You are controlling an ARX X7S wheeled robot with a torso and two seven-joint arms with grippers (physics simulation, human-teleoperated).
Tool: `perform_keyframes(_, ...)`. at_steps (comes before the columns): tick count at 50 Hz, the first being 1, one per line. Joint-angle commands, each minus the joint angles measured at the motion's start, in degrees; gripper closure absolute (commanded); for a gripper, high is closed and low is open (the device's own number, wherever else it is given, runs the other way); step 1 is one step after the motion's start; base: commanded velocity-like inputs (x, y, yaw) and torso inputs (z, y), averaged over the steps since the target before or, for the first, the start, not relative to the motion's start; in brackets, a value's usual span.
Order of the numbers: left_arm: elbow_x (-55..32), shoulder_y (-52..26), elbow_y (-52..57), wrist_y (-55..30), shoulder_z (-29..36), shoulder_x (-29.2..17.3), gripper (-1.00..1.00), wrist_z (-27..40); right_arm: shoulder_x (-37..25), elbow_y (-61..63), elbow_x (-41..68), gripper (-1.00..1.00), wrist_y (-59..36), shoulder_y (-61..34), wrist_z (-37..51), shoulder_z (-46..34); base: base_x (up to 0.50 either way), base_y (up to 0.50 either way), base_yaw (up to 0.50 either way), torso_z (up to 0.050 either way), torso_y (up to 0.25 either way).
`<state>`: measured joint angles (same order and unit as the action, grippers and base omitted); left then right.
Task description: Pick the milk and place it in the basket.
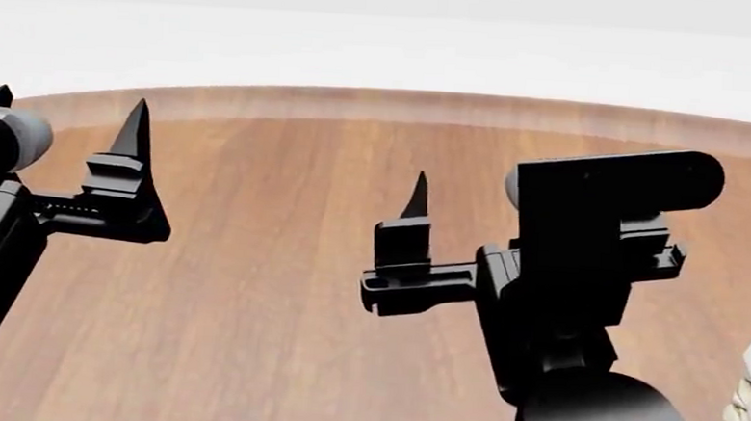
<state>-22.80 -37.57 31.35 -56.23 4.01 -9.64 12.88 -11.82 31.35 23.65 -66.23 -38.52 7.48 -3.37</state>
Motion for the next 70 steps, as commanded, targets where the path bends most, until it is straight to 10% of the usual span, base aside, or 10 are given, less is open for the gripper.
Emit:
perform_keyframes(1, -0.56, -0.21, -0.13, 0.04, -0.08, -0.33, -1.0, 0.34, 0.14, -2.86, 2.0, -1.0, -0.67, -0.77, -1.72, 0.37, 0.0, 0.0, 0.0, 0.0, 0.0)
perform_keyframes(19, -0.84, -0.58, -1.1, 1.07, -0.06, -1.08, -1.0, 0.74, -7.76, -11.62, 17.18, -1.0, -9.83, -5.09, -23.1, -2.21, 0.0, 0.0, 0.0, 0.0, 0.0)
perform_keyframes(22, -0.88, -1.49, -1.15, 0.7, 0.52, -1.28, -1.0, 0.71, -17.31, -9.0, 19.67, -1.0, -9.95, -7.7, -41.28, -20.99, 0.0, 0.0, 0.0, 0.0, 0.0)
perform_keyframes(70, -2.02, -1.3, -2.49, 2.42, 1.84, -2.44, -1.0, 1.7, -17.03, -14.43, 18.32, -1.0, -5.93, -8.96, -46.5, -31.72, 0.0, 0.0, 0.0, 0.0, 0.0)
